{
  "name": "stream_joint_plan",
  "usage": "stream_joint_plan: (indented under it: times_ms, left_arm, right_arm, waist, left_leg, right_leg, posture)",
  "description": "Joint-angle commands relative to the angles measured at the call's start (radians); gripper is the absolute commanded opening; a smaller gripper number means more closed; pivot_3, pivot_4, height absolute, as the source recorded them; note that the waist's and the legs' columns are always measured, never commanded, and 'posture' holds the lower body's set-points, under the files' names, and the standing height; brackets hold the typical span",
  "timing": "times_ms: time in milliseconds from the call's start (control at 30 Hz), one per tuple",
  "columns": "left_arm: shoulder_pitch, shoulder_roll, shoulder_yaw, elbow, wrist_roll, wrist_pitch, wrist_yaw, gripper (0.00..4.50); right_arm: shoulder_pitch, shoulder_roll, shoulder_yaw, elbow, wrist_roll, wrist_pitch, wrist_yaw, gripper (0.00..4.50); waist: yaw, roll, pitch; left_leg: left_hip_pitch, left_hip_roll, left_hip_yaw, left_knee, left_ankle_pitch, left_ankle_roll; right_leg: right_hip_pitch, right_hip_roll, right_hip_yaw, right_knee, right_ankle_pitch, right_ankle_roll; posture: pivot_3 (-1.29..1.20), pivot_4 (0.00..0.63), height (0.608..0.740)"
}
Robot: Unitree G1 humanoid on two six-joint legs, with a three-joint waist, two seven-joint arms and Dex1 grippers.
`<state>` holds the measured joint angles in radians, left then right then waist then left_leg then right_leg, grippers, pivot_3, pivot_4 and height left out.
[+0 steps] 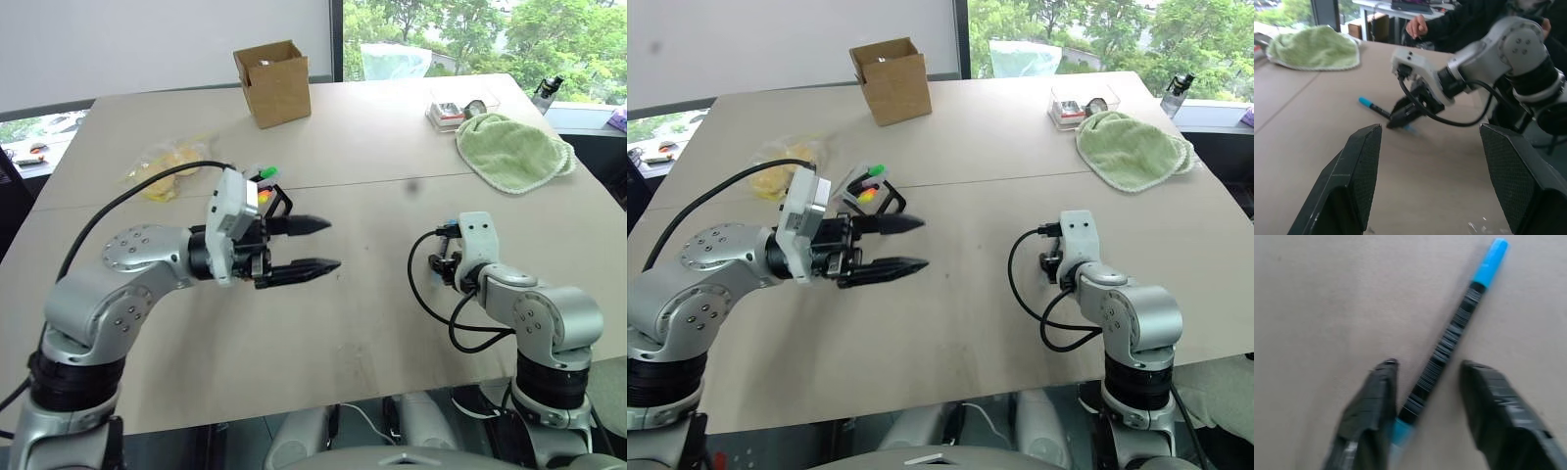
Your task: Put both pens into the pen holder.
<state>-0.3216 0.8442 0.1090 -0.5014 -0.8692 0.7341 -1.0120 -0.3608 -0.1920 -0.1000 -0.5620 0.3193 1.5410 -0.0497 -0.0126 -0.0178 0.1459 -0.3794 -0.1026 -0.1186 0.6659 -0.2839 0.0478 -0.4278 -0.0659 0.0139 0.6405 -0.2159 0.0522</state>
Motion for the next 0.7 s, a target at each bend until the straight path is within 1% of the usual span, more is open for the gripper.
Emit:
stream_joint_plan:
  times_ms: [33, 67, 167, 233, 300, 333, 400, 500, 567, 667, 700]
  left_arm:
    - [-0.006, -0.002, 0.001, -0.028, -0.005, 0.005, 0.02, 3.29]
    - [-0.011, -0.021, -0.003, -0.025, -0.015, 0.026, 0.056, 3.29]
    - [-0.043, -0.111, 0.008, 0.016, -0.115, 0.137, 0.213, 3.29]
    - [-0.075, -0.169, 0.02, 0.068, -0.191, 0.257, 0.353, 3.29]
    - [-0.104, -0.247, 0.043, 0.113, -0.273, 0.301, 0.456, 3.29]
    - [-0.124, -0.299, 0.05, 0.14, -0.314, 0.317, 0.526, 3.29]
    - [-0.156, -0.367, 0.061, 0.178, -0.376, 0.341, 0.629, 3.29]
    - [-0.188, -0.422, 0.08, 0.2, -0.439, 0.344, 0.718, 3.29]
    - [-0.204, -0.441, 0.09, 0.207, -0.465, 0.342, 0.756, 3.29]
    - [-0.216, -0.456, 0.103, 0.223, -0.515, 0.341, 0.811, 3.29]
    - [-0.217, -0.453, 0.101, 0.224, -0.515, 0.342, 0.814, 3.04]
  right_arm:
    - [0.034, -0.037, 0.032, -0.02, -0.001, -0.012, 0.039, 0.43]
    - [0.04, -0.054, 0.041, -0.034, 0.003, -0.041, 0.058, 0.01]
    - [0.059, -0.083, 0.053, -0.101, 0.046, -0.212, 0.162, 0.01]
    - [0.063, -0.1, 0.064, -0.161, 0.091, -0.298, 0.246, 0.01]
    - [0.059, -0.088, 0.047, -0.212, 0.153, -0.339, 0.309, 0.01]
    - [0.061, -0.104, 0.054, -0.242, 0.177, -0.373, 0.352, 0.01]
    - [0.06, -0.114, 0.056, -0.27, 0.217, -0.406, 0.394, 0.01]
    - [0.057, -0.107, 0.044, -0.289, 0.275, -0.421, 0.421, 0.01]
    - [0.06, -0.13, 0.059, -0.302, 0.296, -0.437, 0.446, 0.01]
    - [0.065, -0.146, 0.063, -0.304, 0.314, -0.451, 0.446, 0.01]
    - [0.063, -0.149, 0.063, -0.301, 0.32, -0.454, 0.446, 0.0]
  waist:
    - [0.001, 0.0, 0.0]
    - [0.001, 0.0, 0.0]
    - [0.005, 0.0, 0.0]
    - [0.001, 0.0, 0.0]
    - [-0.003, 0.0, 0.0]
    - [-0.003, -0.001, 0.0]
    - [-0.001, -0.001, 0.0]
    - [0.001, -0.002, -0.001]
    - [0.002, -0.002, -0.001]
    - [0.001, -0.002, -0.001]
    - [0.002, -0.002, -0.001]
  left_leg:
    - [0.0, 0.0, 0.0, 0.0, 0.0, 0.0]
    - [0.0, 0.0, 0.0, 0.0, 0.0, 0.0]
    - [0.0, 0.0, 0.0, 0.001, 0.0, 0.0]
    - [0.0, 0.0, 0.0, 0.001, 0.0, 0.0]
    - [0.0, 0.0, 0.0, 0.001, 0.0, 0.0]
    - [0.0, 0.0, 0.0, 0.001, 0.0, 0.0]
    - [0.0, 0.0, -0.001, 0.001, 0.0, 0.0]
    - [0.0, 0.0, -0.001, 0.002, 0.0, 0.0]
    - [0.0, 0.0, -0.001, 0.002, 0.0, 0.0]
    - [0.0, 0.0, -0.001, 0.002, 0.0, 0.0]
    - [0.0, 0.0, -0.001, 0.002, 0.0, 0.0]
  right_leg:
    - [0.0, 0.0, 0.0, 0.0, 0.0, 0.0]
    - [0.0, 0.0, 0.0, 0.0, 0.0, 0.0]
    - [0.001, -0.001, 0.0, -0.001, 0.0, 0.0]
    - [0.001, -0.001, 0.0, -0.001, 0.0, 0.0]
    - [0.001, 0.0, 0.0, 0.0, 0.0, 0.0]
    - [0.001, 0.0, 0.001, 0.001, 0.0, 0.0]
    - [0.001, 0.0, 0.001, 0.001, 0.0, 0.0]
    - [0.001, 0.0, 0.001, 0.0, 0.0, 0.0]
    - [0.001, 0.0, 0.001, 0.0, 0.0, 0.0]
    - [0.001, 0.0, 0.001, 0.0, 0.0, 0.0]
    - [0.001, 0.0, 0.001, 0.0, 0.0, 0.0]
  posture:
    - [0.0, 0.15, 0.74]
    - [0.0, 0.15, 0.74]
    - [0.0, 0.15, 0.74]
    - [0.0, 0.15, 0.74]
    - [0.0, 0.15, 0.74]
    - [0.0, 0.15, 0.74]
    - [0.0, 0.15, 0.74]
    - [0.0, 0.15, 0.74]
    - [0.0, 0.15, 0.74]
    - [0.0, 0.15, 0.74]
    - [0.0, 0.15, 0.74]
